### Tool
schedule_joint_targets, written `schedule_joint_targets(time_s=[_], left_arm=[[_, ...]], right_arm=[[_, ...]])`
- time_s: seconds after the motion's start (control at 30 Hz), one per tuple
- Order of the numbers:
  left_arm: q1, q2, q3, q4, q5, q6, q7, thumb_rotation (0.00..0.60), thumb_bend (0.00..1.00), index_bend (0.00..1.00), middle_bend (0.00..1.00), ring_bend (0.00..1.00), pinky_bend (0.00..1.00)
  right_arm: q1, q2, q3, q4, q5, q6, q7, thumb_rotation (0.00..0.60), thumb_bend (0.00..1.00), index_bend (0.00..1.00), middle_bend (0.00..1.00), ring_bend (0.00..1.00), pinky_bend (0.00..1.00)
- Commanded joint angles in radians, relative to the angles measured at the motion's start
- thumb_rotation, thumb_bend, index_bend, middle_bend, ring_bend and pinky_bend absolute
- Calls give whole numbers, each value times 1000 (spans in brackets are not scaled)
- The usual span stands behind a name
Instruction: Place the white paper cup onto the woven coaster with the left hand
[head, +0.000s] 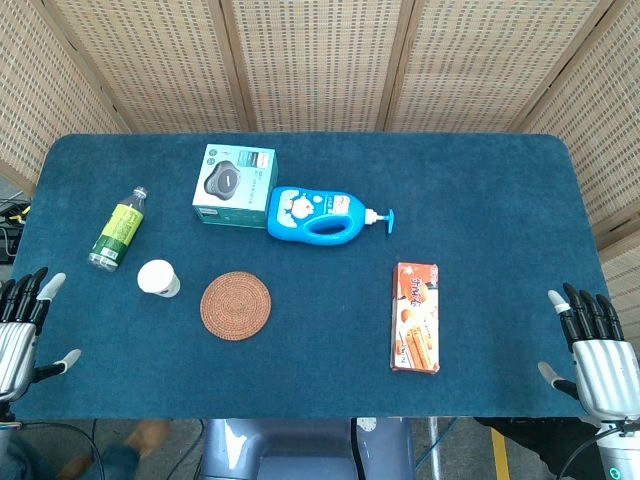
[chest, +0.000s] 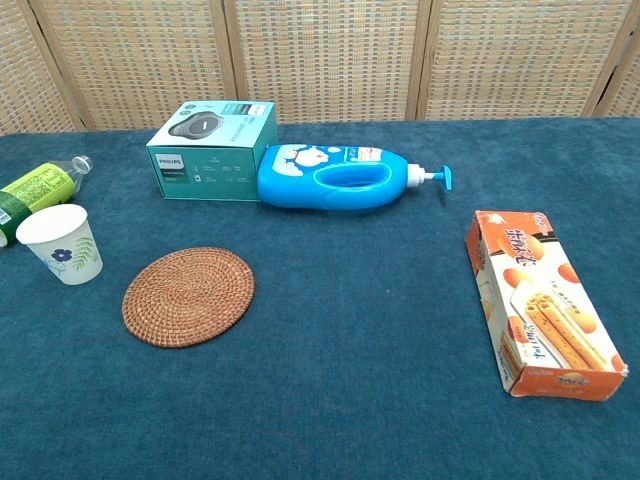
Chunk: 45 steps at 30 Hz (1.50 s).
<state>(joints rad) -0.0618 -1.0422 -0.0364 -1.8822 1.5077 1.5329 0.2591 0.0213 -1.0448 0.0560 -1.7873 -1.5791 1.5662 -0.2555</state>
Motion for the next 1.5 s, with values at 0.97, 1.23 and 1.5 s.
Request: schedule_joint_targets(time_s=[0.97,1.23,1.5], left_arm=[[-423,-222,-107,444,-189,-608,3,600,0,0,0,0,0],[-490,-321,-85,628,-132,-663,-113,600,0,0,0,5,83],[-522,-401,-82,744,-104,-642,-186,600,0,174,372,415,391]], right_arm=[[17,-2,10,7,51,-45,13,600,0,25,0,0,0],[26,-22,9,16,70,-66,-20,600,0,25,0,0,0],[28,-33,7,21,71,-67,-33,600,0,25,0,0,0]])
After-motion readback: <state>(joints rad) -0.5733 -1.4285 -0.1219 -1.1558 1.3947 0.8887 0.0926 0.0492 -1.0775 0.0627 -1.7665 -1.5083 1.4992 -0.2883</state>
